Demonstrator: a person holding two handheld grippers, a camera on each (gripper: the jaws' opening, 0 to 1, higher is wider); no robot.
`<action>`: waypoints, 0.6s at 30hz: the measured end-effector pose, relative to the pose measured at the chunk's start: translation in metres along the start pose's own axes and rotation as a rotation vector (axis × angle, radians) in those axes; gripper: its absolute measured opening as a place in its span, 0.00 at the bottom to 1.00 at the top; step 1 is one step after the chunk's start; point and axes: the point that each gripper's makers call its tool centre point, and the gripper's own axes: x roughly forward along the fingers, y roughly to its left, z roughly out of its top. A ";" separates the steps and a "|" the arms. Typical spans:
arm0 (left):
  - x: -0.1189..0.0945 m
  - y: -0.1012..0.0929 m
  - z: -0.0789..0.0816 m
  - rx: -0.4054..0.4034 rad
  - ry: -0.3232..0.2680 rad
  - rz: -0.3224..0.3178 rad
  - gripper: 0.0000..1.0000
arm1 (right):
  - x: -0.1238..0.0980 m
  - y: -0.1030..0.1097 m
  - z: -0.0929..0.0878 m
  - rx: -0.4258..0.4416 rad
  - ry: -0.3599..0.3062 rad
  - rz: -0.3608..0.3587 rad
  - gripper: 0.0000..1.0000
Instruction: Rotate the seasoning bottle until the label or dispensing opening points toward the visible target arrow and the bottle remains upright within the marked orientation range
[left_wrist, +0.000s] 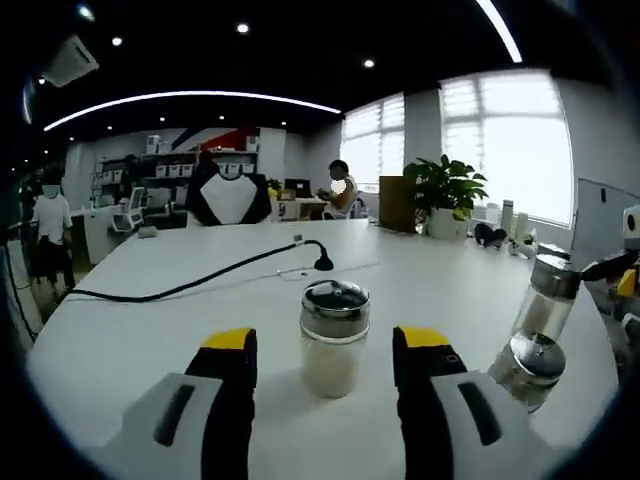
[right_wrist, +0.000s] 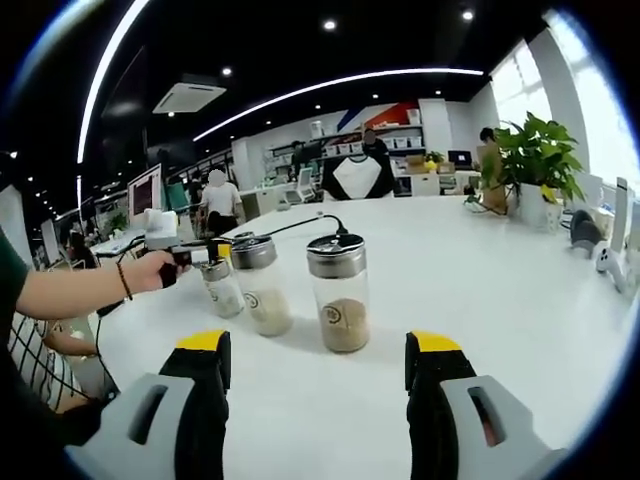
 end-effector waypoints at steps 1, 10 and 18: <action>0.005 -0.003 -0.003 -0.002 0.008 -0.023 0.57 | 0.000 0.000 -0.001 0.000 0.001 0.000 0.72; 0.029 -0.007 -0.010 -0.117 -0.002 -0.047 0.50 | -0.004 -0.007 -0.001 -0.002 0.004 -0.018 0.72; 0.032 -0.008 -0.009 -0.069 -0.019 -0.036 0.37 | -0.005 -0.009 -0.002 -0.001 0.008 -0.024 0.71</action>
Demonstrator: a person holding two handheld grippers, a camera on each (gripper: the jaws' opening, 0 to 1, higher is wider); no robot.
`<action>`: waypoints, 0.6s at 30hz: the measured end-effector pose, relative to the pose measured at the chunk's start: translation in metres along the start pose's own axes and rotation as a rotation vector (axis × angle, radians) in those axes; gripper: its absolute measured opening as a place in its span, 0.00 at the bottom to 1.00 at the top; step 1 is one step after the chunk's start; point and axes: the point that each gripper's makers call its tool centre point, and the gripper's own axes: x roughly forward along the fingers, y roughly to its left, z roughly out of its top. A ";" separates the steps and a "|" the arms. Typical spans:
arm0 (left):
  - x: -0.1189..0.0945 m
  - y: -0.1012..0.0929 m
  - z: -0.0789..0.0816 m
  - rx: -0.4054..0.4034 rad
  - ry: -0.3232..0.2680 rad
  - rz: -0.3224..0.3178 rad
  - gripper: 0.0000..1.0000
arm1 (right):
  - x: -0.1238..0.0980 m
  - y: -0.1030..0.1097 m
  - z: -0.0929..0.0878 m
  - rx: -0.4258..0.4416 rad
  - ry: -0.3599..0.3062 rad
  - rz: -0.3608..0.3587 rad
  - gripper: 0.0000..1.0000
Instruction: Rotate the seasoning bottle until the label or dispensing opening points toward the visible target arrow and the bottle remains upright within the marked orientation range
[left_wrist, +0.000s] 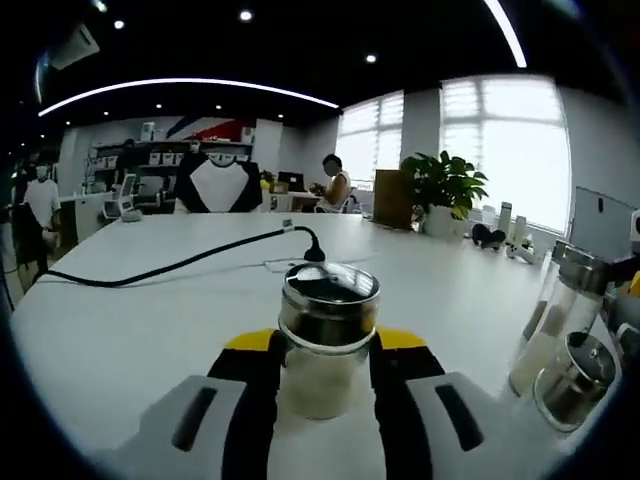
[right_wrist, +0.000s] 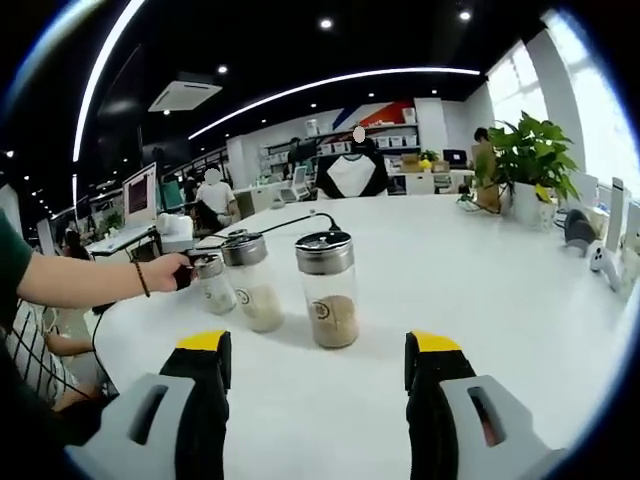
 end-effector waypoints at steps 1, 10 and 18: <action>0.000 0.000 0.000 -0.001 -0.004 0.003 0.37 | 0.000 0.000 0.000 0.002 0.001 0.000 0.71; -0.011 0.001 -0.002 0.045 0.023 0.036 0.36 | 0.001 0.002 -0.001 0.007 0.001 0.005 0.71; -0.030 0.005 -0.005 0.038 0.022 0.064 0.35 | 0.001 0.002 -0.004 0.010 0.008 0.007 0.71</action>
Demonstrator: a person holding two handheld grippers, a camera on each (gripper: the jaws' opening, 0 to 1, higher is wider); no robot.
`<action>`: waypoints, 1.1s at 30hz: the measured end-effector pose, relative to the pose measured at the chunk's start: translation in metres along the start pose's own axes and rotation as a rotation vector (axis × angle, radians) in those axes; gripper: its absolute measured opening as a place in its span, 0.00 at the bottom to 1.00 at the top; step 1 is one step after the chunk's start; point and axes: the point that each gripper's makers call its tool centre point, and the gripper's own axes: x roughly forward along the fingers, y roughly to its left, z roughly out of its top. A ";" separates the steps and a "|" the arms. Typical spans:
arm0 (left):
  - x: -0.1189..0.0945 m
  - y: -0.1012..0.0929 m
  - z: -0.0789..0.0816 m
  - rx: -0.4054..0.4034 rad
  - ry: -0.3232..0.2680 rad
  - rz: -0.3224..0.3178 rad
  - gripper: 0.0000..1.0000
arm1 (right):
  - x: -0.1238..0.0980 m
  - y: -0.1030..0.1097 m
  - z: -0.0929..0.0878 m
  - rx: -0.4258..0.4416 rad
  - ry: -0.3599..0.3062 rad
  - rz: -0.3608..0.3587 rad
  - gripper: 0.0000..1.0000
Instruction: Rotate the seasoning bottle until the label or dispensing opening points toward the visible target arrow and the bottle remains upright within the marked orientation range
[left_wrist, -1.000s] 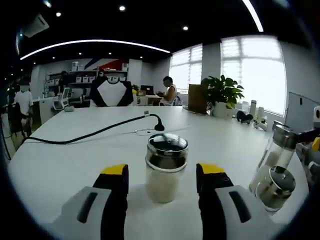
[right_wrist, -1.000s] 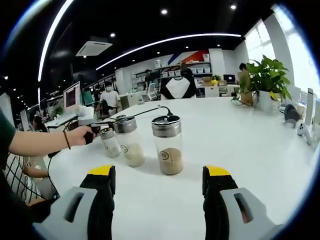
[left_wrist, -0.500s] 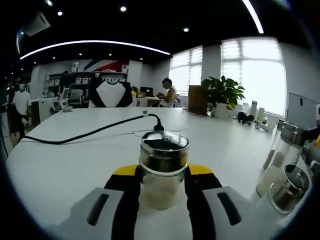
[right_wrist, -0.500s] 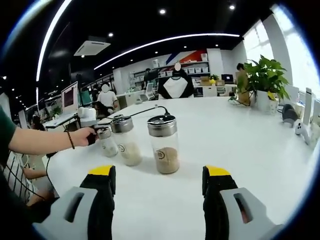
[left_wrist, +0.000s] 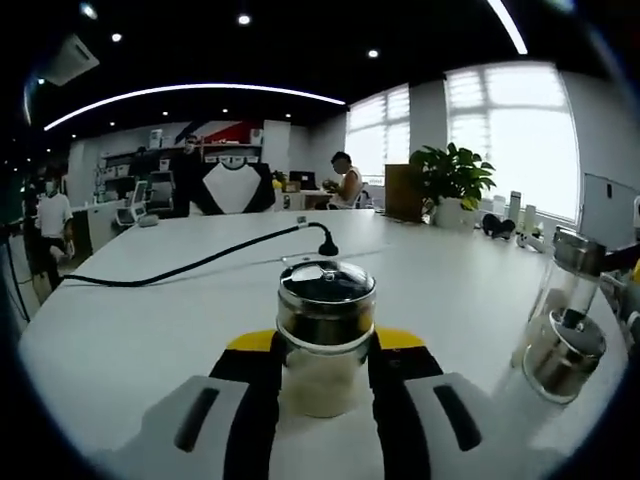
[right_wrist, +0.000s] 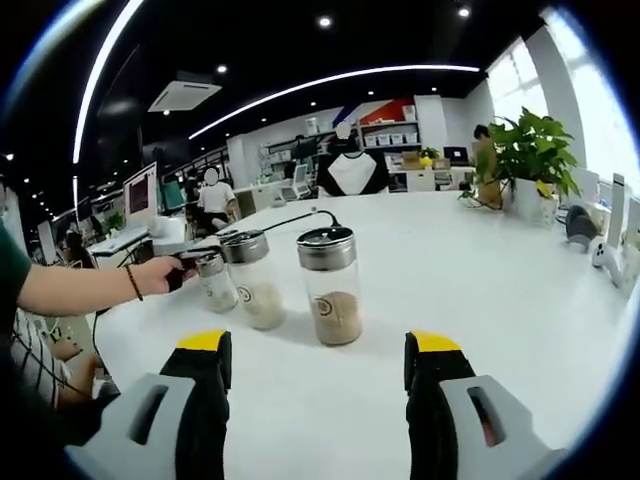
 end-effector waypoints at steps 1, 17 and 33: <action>-0.003 0.000 0.000 0.004 0.000 0.001 0.35 | 0.000 0.000 -0.001 0.001 0.003 0.000 0.71; -0.038 -0.003 -0.012 0.004 0.009 0.043 0.35 | 0.003 0.004 -0.002 0.004 0.004 0.014 0.71; -0.080 -0.012 -0.027 -0.004 0.004 0.074 0.35 | 0.004 0.006 -0.004 0.005 0.009 0.015 0.71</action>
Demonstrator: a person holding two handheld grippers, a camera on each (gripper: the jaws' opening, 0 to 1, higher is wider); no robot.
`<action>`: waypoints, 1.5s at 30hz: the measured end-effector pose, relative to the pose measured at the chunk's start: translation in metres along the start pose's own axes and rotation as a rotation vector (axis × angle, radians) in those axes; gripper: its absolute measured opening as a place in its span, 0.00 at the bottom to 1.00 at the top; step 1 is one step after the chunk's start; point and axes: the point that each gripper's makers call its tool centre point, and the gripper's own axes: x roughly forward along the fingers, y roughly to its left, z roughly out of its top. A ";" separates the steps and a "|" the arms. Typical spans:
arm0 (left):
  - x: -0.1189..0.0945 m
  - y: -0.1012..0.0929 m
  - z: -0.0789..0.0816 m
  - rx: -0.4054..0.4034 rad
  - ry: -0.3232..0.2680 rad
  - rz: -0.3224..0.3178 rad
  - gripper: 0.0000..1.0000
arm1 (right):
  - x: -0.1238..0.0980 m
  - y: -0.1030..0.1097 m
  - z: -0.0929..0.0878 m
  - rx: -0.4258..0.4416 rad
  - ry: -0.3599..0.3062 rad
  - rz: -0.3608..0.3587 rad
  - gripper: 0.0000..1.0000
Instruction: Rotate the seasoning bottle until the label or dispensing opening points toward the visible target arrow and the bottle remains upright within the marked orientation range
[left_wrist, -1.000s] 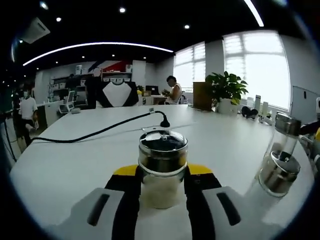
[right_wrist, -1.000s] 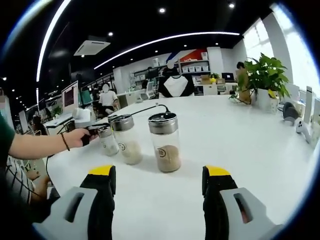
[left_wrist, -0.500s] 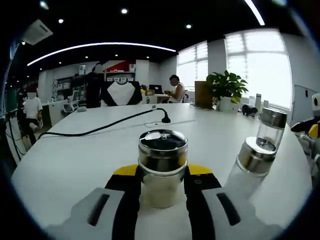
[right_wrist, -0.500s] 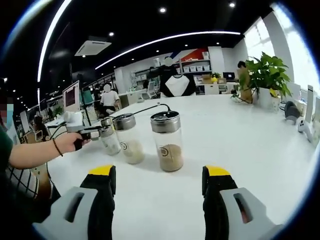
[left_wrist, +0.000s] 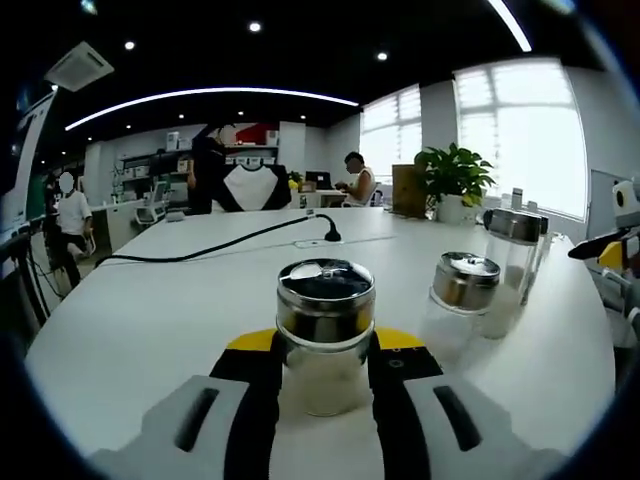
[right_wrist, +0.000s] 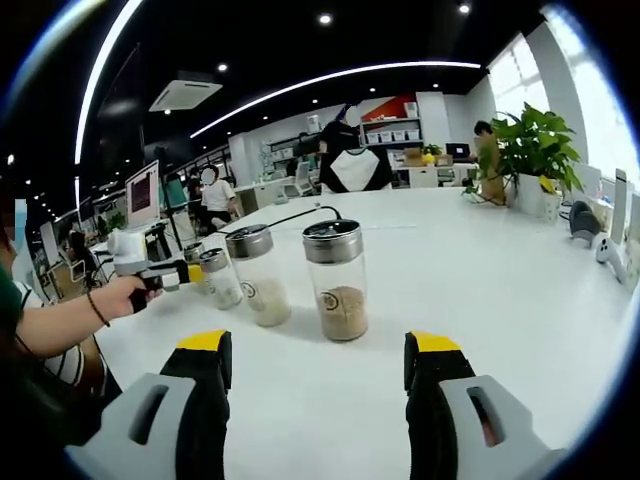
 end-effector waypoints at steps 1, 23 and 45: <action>-0.002 -0.001 0.000 0.005 0.003 -0.003 0.35 | 0.000 0.000 0.000 0.000 0.000 0.001 0.71; -0.024 -0.013 -0.006 0.021 -0.009 -0.006 0.35 | 0.000 0.003 0.003 -0.006 -0.005 0.008 0.71; -0.027 -0.014 -0.006 -0.036 0.000 0.197 0.35 | 0.000 0.006 0.002 -0.001 -0.001 0.009 0.70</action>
